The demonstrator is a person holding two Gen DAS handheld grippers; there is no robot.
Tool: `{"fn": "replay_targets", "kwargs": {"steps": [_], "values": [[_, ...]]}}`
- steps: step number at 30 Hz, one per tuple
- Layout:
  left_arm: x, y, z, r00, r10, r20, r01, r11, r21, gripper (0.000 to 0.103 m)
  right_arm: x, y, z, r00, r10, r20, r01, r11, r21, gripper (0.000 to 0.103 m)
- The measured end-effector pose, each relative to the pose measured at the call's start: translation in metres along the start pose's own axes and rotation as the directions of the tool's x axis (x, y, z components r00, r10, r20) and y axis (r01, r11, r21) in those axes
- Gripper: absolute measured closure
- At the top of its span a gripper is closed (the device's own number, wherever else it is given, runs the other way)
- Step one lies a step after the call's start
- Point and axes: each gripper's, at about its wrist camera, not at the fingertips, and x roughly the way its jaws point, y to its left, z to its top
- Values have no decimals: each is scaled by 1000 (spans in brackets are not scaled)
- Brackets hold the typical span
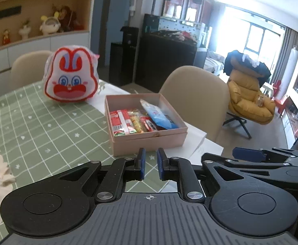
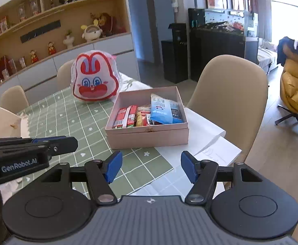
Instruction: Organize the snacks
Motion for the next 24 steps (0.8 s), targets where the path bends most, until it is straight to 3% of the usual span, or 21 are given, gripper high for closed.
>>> {"fn": "replay_targets", "kwargs": {"steps": [6, 24], "values": [[-10, -8, -5, 1000, 4, 11, -4, 999, 34, 87, -17, 3, 2, 999, 13, 49, -14, 1000, 3, 39], [-11, 3, -6, 1000, 5, -2, -5, 1000, 9, 87, -14, 13, 2, 999, 23, 26, -22, 1000, -9, 39]]}}
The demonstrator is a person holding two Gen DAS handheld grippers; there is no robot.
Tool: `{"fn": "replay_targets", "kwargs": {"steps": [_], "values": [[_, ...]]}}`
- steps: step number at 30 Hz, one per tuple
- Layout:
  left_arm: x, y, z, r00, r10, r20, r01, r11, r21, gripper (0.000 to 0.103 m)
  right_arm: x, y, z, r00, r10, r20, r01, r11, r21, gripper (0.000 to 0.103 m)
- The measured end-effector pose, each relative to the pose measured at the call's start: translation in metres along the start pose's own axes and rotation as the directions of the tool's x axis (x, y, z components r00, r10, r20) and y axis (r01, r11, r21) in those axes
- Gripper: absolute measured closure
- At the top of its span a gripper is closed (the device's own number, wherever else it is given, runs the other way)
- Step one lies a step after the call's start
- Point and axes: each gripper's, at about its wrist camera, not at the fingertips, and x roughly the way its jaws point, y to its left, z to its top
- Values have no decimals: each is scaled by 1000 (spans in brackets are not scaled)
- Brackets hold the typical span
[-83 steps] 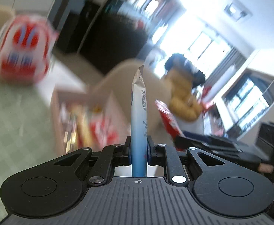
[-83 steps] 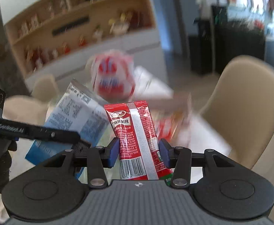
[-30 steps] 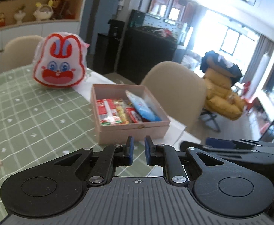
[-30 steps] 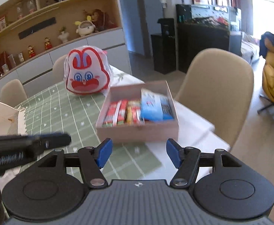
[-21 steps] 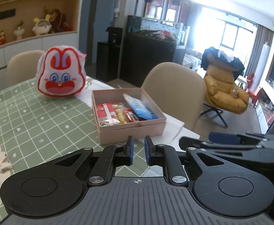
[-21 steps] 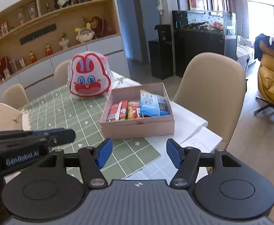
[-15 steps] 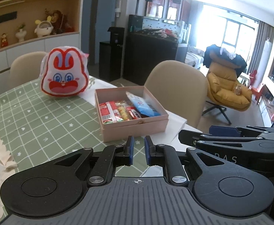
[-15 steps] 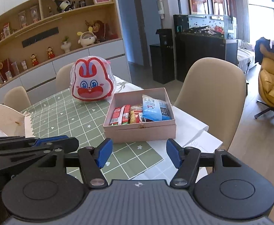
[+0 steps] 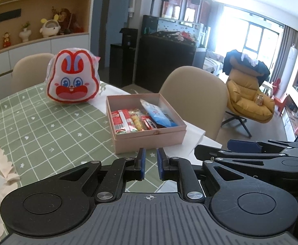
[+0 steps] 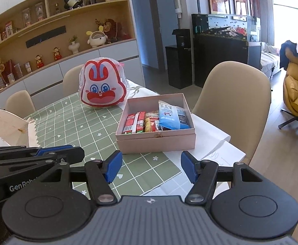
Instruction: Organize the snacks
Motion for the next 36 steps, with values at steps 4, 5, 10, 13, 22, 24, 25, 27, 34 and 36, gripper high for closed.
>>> {"fn": "replay_targets", "kwargs": {"steps": [4, 5, 10, 13, 22, 24, 25, 27, 34, 36], "values": [[1, 1, -1, 1000, 0, -3, 0, 1000, -4, 87, 2, 1, -1, 1000, -2, -7, 2, 1000, -1, 39], [1, 1, -1, 1000, -1, -6, 1, 1000, -5, 87, 2, 2, -1, 1000, -2, -9, 2, 1000, -3, 39], [4, 4, -3, 1000, 0, -22, 0, 1000, -17, 87, 5, 4, -2, 1000, -3, -19, 3, 1000, -8, 39], [5, 4, -4, 1000, -1, -27, 0, 1000, -21, 87, 7, 4, -3, 1000, -5, -24, 5, 1000, -9, 39], [6, 5, -6, 999, -3, -35, 2, 1000, -25, 87, 10, 3, -4, 999, 0, -35, 0, 1000, -6, 39], [7, 5, -6, 999, -4, -37, 4, 1000, -22, 87, 10, 2, -4, 999, -2, -36, 2, 1000, -5, 39], [7, 5, -7, 999, -5, -39, 4, 1000, -22, 87, 11, 2, -4, 999, -2, -36, 2, 1000, -3, 39], [8, 5, -7, 999, -5, -43, 4, 1000, -21, 87, 11, 1, -4, 999, -1, -37, 1, 1000, -3, 39], [10, 7, -7, 999, 4, -47, -5, 1000, -29, 87, 13, 0, -3, 999, 6, -43, -6, 1000, -2, 39], [10, 7, -7, 999, 6, -48, -8, 999, -31, 87, 14, 0, -3, 999, 8, -44, -8, 1000, -2, 39]]}}
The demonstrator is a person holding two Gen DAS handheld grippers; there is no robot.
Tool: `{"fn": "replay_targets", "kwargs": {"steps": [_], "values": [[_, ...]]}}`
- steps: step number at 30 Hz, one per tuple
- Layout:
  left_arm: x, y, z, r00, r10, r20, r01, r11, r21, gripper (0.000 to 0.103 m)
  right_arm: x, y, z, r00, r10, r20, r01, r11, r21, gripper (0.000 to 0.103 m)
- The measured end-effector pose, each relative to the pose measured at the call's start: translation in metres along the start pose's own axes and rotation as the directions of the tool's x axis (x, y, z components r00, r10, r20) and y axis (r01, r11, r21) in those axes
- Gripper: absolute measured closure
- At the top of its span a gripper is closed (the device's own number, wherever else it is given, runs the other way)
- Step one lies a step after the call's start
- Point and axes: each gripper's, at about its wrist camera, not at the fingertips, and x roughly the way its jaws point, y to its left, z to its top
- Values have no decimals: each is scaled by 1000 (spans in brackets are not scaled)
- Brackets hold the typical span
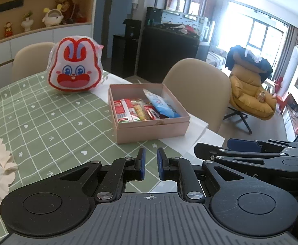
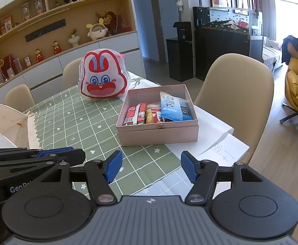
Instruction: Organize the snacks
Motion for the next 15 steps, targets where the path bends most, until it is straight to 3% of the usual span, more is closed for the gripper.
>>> {"fn": "replay_targets", "kwargs": {"steps": [15], "values": [[10, 4, -3, 1000, 28, -10, -28, 1000, 3, 87, 6, -2, -3, 1000, 4, -17, -4, 1000, 9, 39]]}}
